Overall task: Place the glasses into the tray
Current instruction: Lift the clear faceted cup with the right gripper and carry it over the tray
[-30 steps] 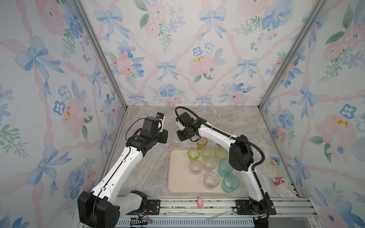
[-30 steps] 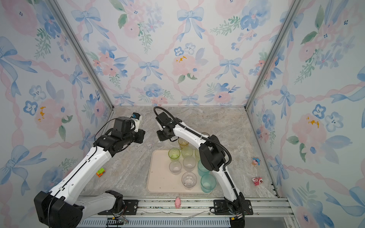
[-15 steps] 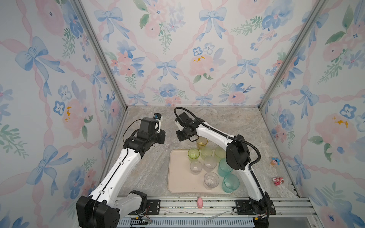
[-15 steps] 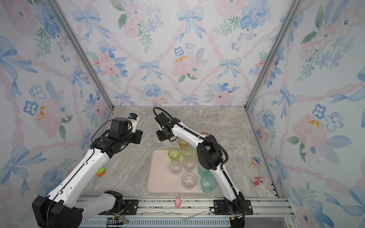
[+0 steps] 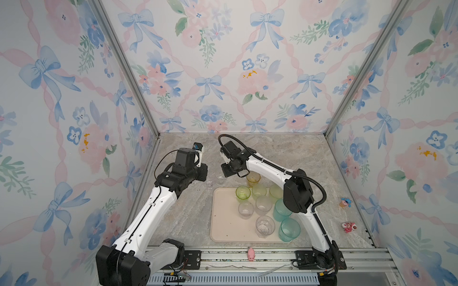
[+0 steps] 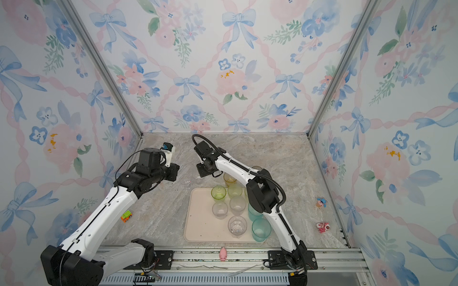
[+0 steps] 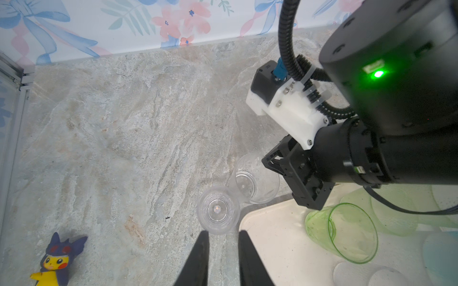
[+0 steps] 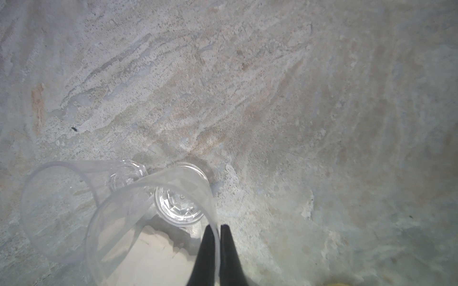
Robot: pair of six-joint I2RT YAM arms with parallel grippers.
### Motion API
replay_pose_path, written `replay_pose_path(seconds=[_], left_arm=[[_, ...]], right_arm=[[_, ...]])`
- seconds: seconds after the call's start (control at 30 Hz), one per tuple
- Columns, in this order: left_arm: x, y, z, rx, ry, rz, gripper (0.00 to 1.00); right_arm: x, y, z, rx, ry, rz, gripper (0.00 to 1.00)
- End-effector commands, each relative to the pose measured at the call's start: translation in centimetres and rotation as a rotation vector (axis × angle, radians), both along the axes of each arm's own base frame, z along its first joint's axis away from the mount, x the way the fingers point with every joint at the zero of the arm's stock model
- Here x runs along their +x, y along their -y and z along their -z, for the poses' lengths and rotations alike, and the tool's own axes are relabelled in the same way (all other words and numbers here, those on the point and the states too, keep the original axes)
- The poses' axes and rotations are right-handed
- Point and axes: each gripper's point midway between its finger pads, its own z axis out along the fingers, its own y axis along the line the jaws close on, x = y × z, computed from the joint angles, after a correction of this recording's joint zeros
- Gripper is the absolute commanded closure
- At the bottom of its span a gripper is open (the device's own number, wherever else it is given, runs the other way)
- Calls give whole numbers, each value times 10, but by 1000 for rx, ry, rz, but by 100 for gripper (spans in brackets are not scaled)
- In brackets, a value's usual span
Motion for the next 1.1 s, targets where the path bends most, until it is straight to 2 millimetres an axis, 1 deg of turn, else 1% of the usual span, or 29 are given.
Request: replay_pose_path(seconds=[0.0, 0.1, 0.2, 0.37, 0.47, 0.57, 0.67, 0.77, 0.8, 0.83, 0.87, 0.93, 1.03, 1.07], left_arm=[[0, -1, 1, 4, 11, 13, 76], [0, -4, -1, 1, 22, -1, 75], [1, -4, -1, -12, 24, -6, 75], [2, -5, 1, -19, 21, -14, 76], [2, -4, -1, -27, 28, -9, 75], [3, -2, -2, -37, 30, -5, 76], [3, 0, -3, -47, 29, 4, 76], [3, 2, -6, -55, 33, 8, 76], [3, 2, -7, -57, 36, 9, 76], [3, 3, -8, -59, 39, 12, 75], [3, 3, -10, -59, 43, 14, 75], [3, 5, -9, -63, 39, 23, 75], [3, 8, -7, -73, 29, 36, 76], [4, 8, -7, -75, 27, 37, 76]], right_arm=[[-1, 1, -3, -7, 27, 1, 100], [0, 0, -23, 48, 65, 4, 100], [-2, 1, -49, 104, 101, 2, 100], [-9, 11, -90, 151, 166, -7, 100], [-19, 19, -112, 178, 194, -19, 100], [-36, 26, -132, 193, 210, -56, 100], [-64, 32, -147, 187, 221, -127, 100], [-101, 39, -152, 154, 230, -219, 100], [-117, 42, -152, 136, 233, -256, 100], [-132, 44, -148, 109, 233, -300, 100], [-145, 49, -152, 92, 251, -320, 100], [-175, 56, -149, 50, 253, -376, 100], [-207, 65, -141, 18, 251, -416, 100], [-215, 68, -139, 10, 249, -420, 100]])
